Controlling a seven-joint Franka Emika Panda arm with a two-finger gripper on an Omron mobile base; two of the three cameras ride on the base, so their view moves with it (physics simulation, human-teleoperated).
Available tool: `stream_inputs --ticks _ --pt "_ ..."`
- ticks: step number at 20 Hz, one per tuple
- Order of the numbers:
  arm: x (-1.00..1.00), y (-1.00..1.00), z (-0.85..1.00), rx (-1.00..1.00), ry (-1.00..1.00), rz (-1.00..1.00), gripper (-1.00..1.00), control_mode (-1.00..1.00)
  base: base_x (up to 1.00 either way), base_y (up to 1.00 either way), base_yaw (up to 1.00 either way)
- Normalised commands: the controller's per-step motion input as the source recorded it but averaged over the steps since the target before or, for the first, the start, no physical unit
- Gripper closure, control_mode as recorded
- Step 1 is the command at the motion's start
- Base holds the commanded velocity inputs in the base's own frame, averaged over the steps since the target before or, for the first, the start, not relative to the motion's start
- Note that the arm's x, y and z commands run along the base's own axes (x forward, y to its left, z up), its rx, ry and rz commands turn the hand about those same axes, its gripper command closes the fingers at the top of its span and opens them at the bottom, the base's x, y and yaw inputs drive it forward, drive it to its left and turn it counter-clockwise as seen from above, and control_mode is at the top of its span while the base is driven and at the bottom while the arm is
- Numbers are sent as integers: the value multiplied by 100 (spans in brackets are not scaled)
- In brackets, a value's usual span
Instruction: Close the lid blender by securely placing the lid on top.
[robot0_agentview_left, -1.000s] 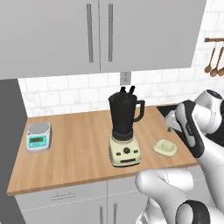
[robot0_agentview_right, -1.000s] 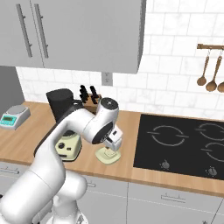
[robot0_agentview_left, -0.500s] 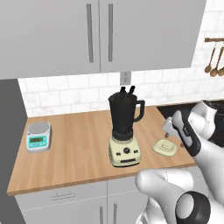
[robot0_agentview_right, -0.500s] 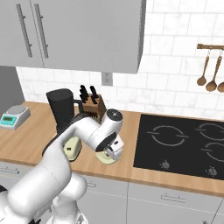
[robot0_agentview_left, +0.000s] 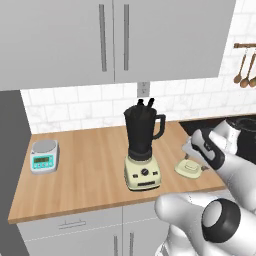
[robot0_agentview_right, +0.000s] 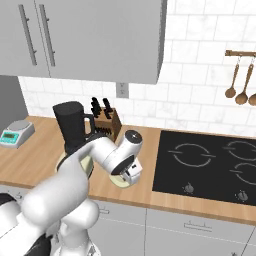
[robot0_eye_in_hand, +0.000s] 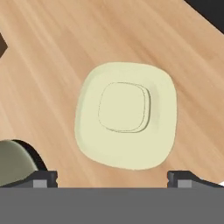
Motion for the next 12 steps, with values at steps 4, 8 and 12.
stream_inputs --ticks 4,8,12 --pt "31 0 -22 0 0 0 -100 -100 0 0 0" --pt "18 -2 -26 0 0 0 -100 -100 0 0 0" --pt "19 -1 -29 0 0 0 -100 -100 0 0 0"
